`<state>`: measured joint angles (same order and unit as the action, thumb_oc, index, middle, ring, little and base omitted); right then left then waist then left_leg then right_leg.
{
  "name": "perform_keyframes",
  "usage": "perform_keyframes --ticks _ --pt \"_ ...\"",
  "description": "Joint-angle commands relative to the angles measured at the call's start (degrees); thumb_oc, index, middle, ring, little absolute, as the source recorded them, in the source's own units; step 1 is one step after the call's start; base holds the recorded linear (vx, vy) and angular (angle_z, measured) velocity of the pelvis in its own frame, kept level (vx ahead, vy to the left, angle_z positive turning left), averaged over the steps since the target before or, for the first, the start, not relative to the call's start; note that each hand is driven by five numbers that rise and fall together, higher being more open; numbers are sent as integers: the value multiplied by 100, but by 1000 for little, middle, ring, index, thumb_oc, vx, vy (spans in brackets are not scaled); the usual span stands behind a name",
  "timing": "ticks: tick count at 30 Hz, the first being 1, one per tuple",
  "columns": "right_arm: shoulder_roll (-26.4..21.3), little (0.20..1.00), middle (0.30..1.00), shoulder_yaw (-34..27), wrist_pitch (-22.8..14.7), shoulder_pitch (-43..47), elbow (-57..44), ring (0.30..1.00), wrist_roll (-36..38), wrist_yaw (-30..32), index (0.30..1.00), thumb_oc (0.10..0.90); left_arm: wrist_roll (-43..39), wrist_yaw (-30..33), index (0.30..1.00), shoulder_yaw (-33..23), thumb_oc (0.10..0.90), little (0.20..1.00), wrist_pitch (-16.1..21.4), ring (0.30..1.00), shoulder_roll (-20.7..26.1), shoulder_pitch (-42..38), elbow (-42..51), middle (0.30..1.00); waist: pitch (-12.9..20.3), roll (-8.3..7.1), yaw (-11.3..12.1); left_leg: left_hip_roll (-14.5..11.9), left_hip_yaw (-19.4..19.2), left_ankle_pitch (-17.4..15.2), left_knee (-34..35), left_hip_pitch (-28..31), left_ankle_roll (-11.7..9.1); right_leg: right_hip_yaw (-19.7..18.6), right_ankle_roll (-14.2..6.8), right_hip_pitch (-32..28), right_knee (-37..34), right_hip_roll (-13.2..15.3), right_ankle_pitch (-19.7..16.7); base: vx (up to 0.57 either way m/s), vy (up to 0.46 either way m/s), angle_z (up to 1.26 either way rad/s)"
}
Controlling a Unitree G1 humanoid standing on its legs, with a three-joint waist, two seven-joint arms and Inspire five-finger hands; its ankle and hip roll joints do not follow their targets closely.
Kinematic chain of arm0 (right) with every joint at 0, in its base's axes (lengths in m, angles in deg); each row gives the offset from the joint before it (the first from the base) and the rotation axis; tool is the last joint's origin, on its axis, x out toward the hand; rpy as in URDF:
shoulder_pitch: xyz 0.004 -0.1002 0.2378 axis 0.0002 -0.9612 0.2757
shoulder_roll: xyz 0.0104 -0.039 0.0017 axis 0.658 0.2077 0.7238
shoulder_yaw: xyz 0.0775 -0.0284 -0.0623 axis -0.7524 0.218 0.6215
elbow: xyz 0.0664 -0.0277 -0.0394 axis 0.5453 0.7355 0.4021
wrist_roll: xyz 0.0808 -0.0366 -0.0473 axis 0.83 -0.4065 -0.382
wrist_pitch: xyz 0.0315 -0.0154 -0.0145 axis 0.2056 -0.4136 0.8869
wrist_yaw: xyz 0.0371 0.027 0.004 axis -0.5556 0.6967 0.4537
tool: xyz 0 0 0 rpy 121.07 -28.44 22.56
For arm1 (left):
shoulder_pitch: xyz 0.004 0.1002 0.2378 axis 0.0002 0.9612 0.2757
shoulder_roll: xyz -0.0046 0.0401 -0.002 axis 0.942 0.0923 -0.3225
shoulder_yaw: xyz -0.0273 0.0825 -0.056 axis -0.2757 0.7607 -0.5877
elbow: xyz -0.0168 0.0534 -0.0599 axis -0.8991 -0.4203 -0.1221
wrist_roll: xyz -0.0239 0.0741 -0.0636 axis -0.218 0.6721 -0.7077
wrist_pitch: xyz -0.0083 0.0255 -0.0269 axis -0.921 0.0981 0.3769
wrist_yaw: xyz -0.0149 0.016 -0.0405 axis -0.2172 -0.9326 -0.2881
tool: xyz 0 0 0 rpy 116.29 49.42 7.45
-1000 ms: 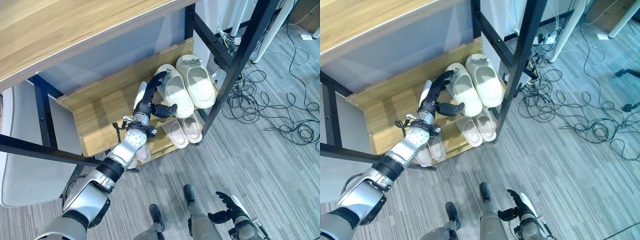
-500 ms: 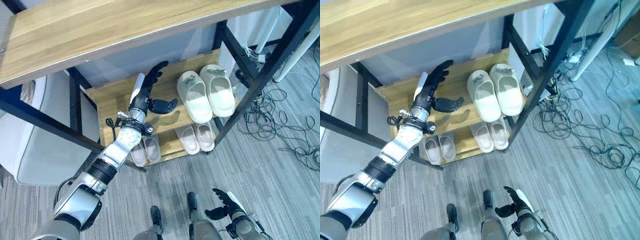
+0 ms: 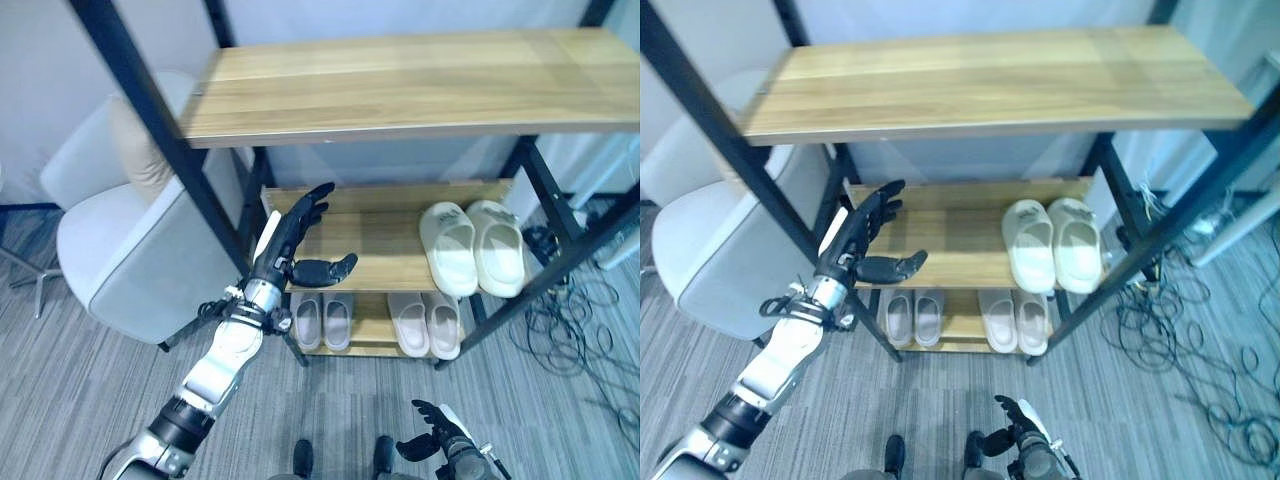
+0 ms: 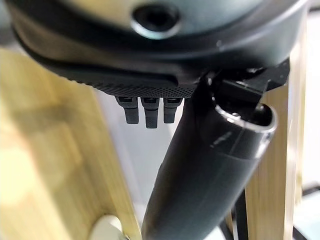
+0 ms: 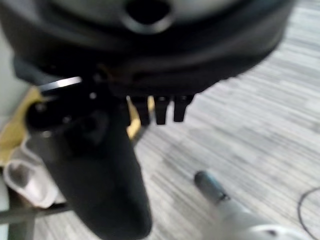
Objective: Arrange the slippers neatly on the shoe rack.
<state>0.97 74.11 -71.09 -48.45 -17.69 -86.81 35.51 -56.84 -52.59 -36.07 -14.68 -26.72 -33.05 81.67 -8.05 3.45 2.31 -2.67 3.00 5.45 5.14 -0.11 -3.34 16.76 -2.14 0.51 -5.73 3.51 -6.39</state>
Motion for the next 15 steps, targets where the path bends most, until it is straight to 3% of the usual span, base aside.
perform_keyframes --ticks 1,11,15 --pt "57 900 900 3 -185 -167 150 900 -89 25 900 800 -96 -313 900 -250 800 900 527 900 119 217 378 900 628 -269 242 137 98 -347 -14 -212 -141 429 -353 -176 100 322 587 9 8 43" --pt "159 900 900 -129 -186 -186 431 900 -89 62 900 800 -52 -796 900 -571 800 900 346 900 333 1897 139 900 690 -511 538 148 313 -412 -14 -79 -63 649 -350 -423 114 316 649 14 22 19" --pt "145 900 900 -210 -189 -206 511 900 -69 64 900 800 432 -768 900 -709 800 900 256 900 336 2259 -732 900 716 -604 590 145 348 -448 -14 -10 -21 637 -358 -483 130 317 667 6 16 1"
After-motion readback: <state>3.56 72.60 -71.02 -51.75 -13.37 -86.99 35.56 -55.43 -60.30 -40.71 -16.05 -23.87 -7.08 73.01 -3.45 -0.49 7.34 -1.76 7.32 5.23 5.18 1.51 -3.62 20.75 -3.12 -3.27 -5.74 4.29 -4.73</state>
